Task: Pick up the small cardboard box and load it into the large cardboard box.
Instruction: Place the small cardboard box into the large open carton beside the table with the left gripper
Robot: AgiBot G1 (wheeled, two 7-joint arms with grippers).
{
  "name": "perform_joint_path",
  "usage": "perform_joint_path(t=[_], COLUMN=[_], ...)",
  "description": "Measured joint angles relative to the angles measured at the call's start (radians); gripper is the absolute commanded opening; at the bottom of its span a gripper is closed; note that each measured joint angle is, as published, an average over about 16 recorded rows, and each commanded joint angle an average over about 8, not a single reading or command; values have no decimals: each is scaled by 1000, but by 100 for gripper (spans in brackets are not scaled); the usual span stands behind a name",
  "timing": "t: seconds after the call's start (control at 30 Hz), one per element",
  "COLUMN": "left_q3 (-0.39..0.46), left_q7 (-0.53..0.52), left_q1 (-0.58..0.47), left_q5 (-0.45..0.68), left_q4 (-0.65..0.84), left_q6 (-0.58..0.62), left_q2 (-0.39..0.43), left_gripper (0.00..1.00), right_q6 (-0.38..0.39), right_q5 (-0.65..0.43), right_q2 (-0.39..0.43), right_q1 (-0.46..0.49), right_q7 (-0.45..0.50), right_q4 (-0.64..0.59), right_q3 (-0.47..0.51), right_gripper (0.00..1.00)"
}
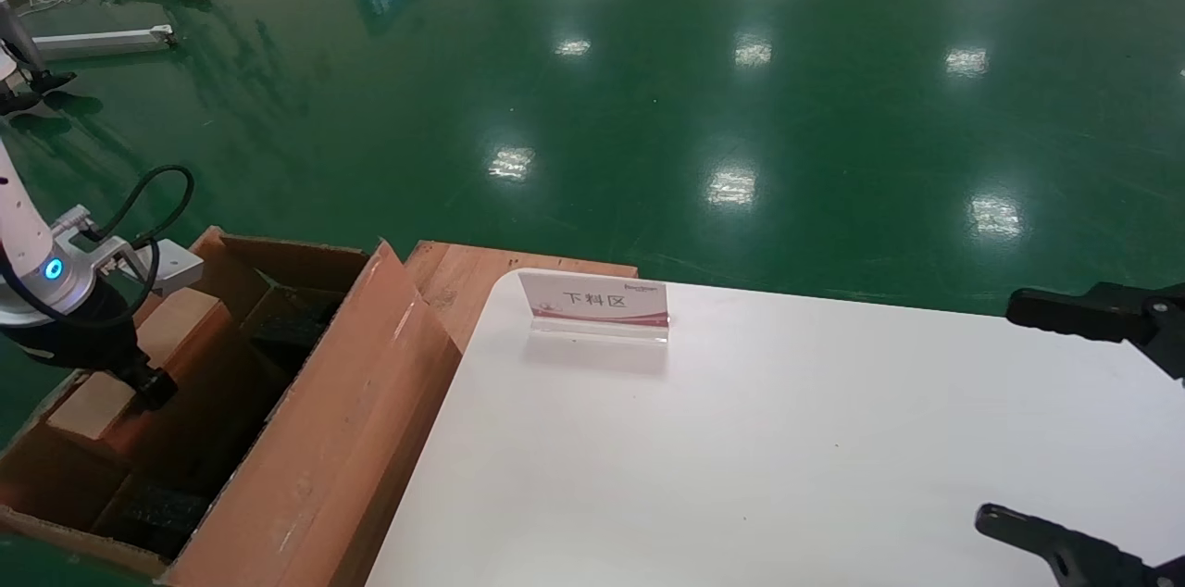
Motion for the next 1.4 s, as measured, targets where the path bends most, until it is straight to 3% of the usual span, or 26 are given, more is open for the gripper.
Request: perform_joint_path(t=[0.07,0.1,1.1,1.4], left_q3=[0,0,-1,-23], left_q7=[4,6,8,52], left_q1=[6,9,7,-36], left_q5=[-4,-6,-6,-4], left_q4=[11,15,13,-68], left_q6=[2,4,6,-43], left_q2=[3,5,4,-21], left_gripper=[93,100,100,100], right_q6=[0,0,0,0], right_q5=[0,0,0,0], right_q2=[0,0,0,0], right_q1=[0,0,0,0], right_q7=[0,0,0,0], right_q4=[0,0,0,0], right_q3=[0,0,0,0], right_gripper=[100,100,100,100])
